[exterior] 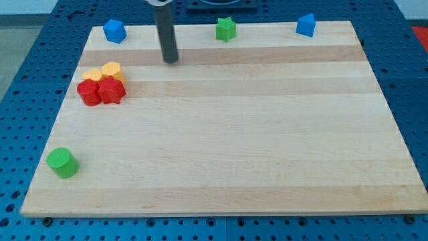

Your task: Nudge green circle a bit right

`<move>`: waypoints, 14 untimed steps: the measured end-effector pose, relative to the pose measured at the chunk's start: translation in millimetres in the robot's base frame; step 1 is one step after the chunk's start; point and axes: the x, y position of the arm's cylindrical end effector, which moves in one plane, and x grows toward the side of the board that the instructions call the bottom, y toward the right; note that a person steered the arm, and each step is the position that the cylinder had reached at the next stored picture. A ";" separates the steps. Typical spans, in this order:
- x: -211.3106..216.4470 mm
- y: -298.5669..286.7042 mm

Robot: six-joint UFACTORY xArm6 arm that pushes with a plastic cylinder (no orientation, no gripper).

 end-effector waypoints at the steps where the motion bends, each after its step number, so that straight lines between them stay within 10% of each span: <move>1: -2.2 -37.6; 5: -2.3 -179.0; 14: 0.1 -129.2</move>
